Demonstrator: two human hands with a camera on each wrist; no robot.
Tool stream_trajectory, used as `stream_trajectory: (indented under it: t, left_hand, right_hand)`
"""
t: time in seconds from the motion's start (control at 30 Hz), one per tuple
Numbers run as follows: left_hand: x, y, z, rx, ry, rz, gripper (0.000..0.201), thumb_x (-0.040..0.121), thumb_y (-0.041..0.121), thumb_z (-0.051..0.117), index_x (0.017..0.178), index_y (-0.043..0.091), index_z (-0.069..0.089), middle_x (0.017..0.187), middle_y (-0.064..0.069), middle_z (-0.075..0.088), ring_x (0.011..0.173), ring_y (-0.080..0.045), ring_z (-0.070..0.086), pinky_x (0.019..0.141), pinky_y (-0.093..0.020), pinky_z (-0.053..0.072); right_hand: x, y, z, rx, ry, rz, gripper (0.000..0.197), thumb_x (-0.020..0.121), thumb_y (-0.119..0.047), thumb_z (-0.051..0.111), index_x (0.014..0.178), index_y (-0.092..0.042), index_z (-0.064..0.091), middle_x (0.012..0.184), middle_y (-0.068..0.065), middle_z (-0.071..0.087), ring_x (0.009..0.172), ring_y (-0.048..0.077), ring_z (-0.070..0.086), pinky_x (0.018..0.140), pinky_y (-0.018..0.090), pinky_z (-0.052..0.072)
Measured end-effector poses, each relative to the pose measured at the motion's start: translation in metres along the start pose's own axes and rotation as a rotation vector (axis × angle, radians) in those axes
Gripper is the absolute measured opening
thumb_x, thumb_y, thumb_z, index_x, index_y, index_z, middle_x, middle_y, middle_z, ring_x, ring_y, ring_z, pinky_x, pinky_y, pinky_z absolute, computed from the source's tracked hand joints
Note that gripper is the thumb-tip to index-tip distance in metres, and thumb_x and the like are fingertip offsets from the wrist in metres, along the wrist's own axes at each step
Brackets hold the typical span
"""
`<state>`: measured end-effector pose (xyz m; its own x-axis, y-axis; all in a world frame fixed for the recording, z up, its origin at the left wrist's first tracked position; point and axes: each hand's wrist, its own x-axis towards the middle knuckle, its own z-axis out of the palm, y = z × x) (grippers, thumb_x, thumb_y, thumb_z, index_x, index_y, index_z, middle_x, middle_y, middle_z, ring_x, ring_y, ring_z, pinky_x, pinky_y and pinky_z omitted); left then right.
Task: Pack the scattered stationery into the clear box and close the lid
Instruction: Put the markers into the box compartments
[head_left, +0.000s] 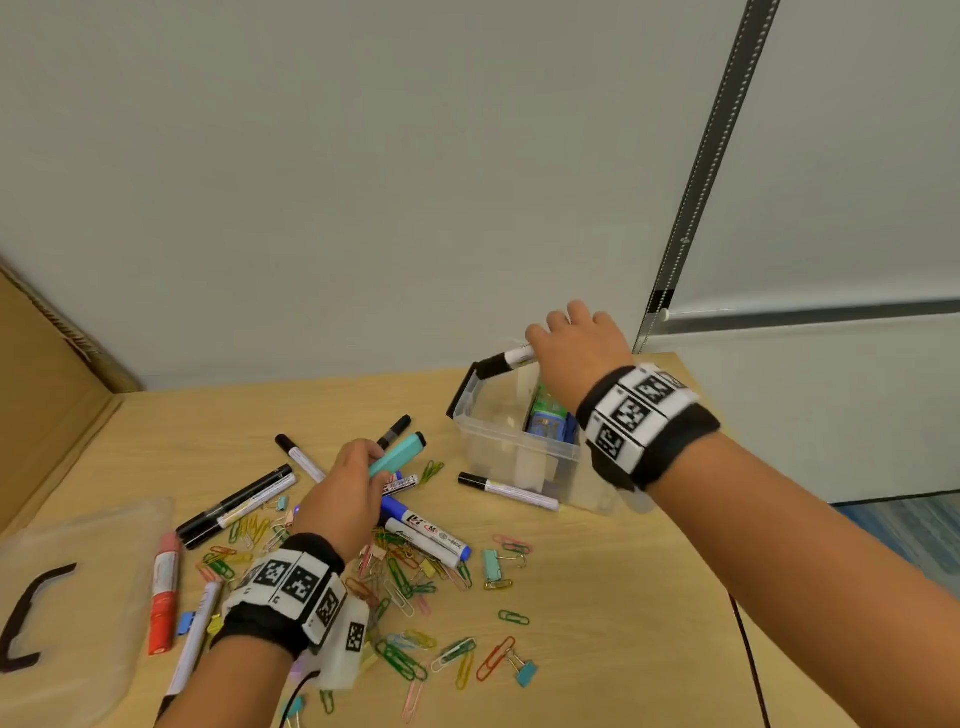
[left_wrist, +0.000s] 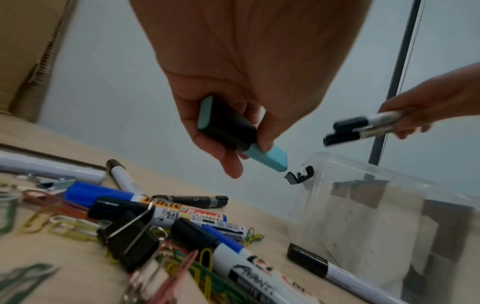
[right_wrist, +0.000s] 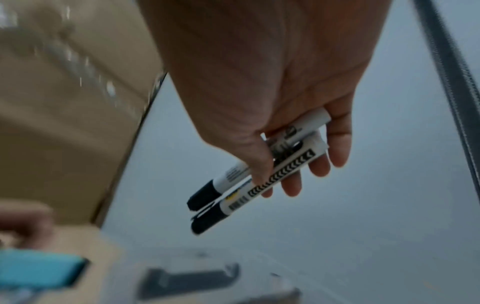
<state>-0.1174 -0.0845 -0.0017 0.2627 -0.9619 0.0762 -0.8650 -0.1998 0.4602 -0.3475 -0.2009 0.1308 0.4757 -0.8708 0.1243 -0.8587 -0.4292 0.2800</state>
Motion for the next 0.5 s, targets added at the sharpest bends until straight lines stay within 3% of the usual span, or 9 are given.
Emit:
stream_trajectory:
  t: [0.07,0.17,0.33,0.43,0.5]
  left_hand:
    - [-0.004,-0.001,0.003,0.003,0.004,0.026,0.025,0.098,0.026,0.042,0.122,0.02,0.044,0.113,0.004,0.048,0.064,-0.012,0.057,0.052,-0.027,0.05]
    - [-0.009,-0.005,0.006,0.002,-0.005,0.037,0.034,0.099,0.024,0.039,0.131,0.014,0.045,0.114,0.003,0.043,0.065,-0.011,0.054,0.052,-0.018,0.041]
    - [-0.016,-0.008,0.004,-0.037,0.001,0.05,0.032,0.099,0.022,0.039,0.129,0.013,0.045,0.113,0.003,0.044,0.068,-0.011,0.054,0.051,-0.014,0.036]
    - [-0.019,-0.009,0.003,-0.087,-0.004,0.035,0.031,0.1,0.022,0.037,0.129,0.015,0.045,0.11,0.002,0.051,0.07,-0.01,0.055,0.05,-0.013,0.035]
    - [-0.021,-0.009,0.003,-0.123,-0.02,0.008,0.03,0.1,0.024,0.036,0.128,0.017,0.044,0.094,0.002,0.057,0.062,-0.008,0.052,0.046,-0.015,0.031]
  right_hand:
    - [0.024,0.001,0.006,-0.121,-0.055,-0.009,0.032,0.096,-0.022,0.037,0.127,-0.019,0.046,0.126,0.006,0.05,0.119,0.025,0.039,0.092,0.036,0.035]
    - [0.05,-0.003,0.025,-0.212,-0.182,-0.14,0.034,0.097,-0.029,0.04,0.129,-0.023,0.049,0.133,0.006,0.048,0.127,0.027,0.034,0.098,0.039,0.033]
    - [0.075,-0.007,0.049,-0.143,-0.377,-0.236,0.028,0.09,-0.027,0.048,0.117,-0.035,0.052,0.134,0.006,0.043,0.128,0.038,0.03,0.104,0.053,0.032]
    - [0.08,-0.004,0.048,0.002,-0.344,-0.216,0.051,0.088,-0.012,0.052,0.132,-0.035,0.044,0.143,0.005,0.037,0.134,0.035,0.027,0.11,0.05,0.03]
    - [0.075,0.002,0.044,0.098,-0.265,-0.184,0.059,0.088,-0.004,0.051,0.14,-0.029,0.04,0.146,0.003,0.037,0.138,0.031,0.026,0.111,0.046,0.029]
